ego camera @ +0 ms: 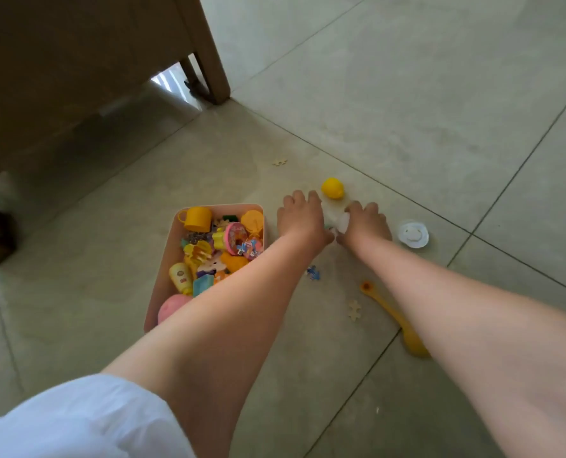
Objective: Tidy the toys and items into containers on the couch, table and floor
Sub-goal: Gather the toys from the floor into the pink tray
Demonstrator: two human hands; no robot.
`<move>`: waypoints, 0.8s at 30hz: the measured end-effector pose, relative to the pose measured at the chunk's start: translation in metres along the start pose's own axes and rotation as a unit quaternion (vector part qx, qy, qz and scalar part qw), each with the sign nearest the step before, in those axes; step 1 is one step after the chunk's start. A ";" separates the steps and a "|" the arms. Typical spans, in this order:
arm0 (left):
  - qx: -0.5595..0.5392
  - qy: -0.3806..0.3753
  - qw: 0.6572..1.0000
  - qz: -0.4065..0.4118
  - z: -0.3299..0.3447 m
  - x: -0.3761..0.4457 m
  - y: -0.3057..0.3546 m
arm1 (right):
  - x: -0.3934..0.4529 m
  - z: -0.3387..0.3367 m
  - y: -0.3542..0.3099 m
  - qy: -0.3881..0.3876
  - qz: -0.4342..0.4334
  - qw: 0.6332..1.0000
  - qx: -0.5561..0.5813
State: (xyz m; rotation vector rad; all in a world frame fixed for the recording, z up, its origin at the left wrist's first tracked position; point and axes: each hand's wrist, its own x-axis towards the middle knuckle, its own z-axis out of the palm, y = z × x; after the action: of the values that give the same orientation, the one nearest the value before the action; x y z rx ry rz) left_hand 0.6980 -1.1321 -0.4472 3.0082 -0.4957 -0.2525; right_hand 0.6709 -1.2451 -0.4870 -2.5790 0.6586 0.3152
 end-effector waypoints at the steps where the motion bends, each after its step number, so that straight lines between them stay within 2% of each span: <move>1: -0.030 0.025 0.999 -0.028 -0.010 0.001 -0.006 | 0.002 -0.006 -0.014 0.017 -0.011 1.000 0.022; 5: -0.096 0.105 0.979 -0.144 -0.038 -0.002 -0.057 | 0.005 -0.014 -0.083 0.017 -0.072 0.987 0.143; 9: -0.105 0.107 0.950 -0.273 -0.050 -0.020 -0.123 | -0.007 0.002 -0.149 -0.028 -0.165 0.970 0.177; 12: -0.085 0.100 0.934 -0.332 -0.048 -0.041 -0.162 | -0.017 0.020 -0.183 -0.052 -0.210 0.961 0.170; 18: -0.092 -0.005 0.934 -0.344 -0.032 -0.057 -0.194 | -0.014 0.038 -0.187 -0.098 -0.230 0.962 0.110; 24: -0.051 0.061 0.964 -0.254 -0.036 -0.036 -0.173 | 0.004 0.029 -0.156 -0.013 -0.176 0.973 0.149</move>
State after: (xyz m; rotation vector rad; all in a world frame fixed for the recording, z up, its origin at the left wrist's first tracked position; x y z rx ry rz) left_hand 0.7249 -0.9550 -0.4249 2.9663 0.3011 -0.1145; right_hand 0.7491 -1.1107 -0.4554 -2.3390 0.2084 0.1226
